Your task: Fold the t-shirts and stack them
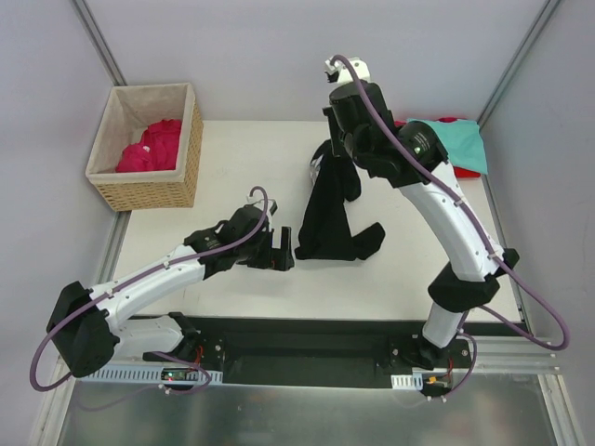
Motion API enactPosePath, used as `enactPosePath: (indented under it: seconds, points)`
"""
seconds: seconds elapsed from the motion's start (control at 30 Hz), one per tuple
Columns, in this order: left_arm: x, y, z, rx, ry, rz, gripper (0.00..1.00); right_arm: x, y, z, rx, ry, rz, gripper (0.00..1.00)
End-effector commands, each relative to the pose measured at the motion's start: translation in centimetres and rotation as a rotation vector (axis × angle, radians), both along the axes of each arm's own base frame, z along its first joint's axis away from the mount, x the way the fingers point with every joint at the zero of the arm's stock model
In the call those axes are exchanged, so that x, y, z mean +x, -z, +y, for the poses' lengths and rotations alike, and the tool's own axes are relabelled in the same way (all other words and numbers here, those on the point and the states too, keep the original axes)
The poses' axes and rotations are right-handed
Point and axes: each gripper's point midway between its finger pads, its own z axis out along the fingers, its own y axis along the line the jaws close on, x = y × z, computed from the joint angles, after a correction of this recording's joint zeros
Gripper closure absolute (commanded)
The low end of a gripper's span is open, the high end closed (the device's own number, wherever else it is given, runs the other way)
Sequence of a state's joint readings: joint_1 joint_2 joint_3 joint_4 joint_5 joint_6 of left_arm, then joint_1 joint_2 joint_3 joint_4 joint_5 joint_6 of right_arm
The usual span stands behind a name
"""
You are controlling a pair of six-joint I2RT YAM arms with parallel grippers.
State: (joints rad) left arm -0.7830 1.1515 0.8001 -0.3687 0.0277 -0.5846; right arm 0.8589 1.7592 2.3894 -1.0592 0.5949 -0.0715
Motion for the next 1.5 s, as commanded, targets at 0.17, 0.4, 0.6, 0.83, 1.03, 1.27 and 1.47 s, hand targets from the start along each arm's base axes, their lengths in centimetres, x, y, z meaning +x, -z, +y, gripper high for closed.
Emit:
enactPosePath:
  seconds: [0.17,0.4,0.6,0.83,1.03,1.27,1.47]
  points:
    - [-0.3,-0.8,-1.8,-0.063,0.019,-0.031,0.01,0.1,-11.0,-1.9,0.004,-0.059,-0.370,0.99]
    - [-0.4,-0.1,-2.4,-0.057,0.032,-0.015,0.01,-5.6,-21.2,-0.2,0.036,-0.192,-0.710,0.99]
    - [-0.2,0.1,-2.7,-0.050,0.035,-0.009,0.01,-9.2,-25.7,0.8,0.035,-0.182,-0.862,0.99]
    - [-0.3,0.0,-3.2,-0.055,0.050,-0.006,0.01,-6.8,-21.1,2.7,-0.076,-0.132,-0.773,0.99]
    - [-0.9,0.1,-2.9,-0.057,0.055,-0.003,0.01,-2.4,-13.7,-0.3,-0.063,-0.022,-0.580,0.99]
    - [-1.1,0.2,-2.6,-0.056,0.057,-0.011,0.01,5.0,3.9,-6.0,-0.141,0.165,-0.198,0.99]
    - [-0.9,0.5,-2.9,-0.048,0.055,0.005,0.01,8.9,11.2,-8.2,-0.134,0.239,-0.031,0.99]
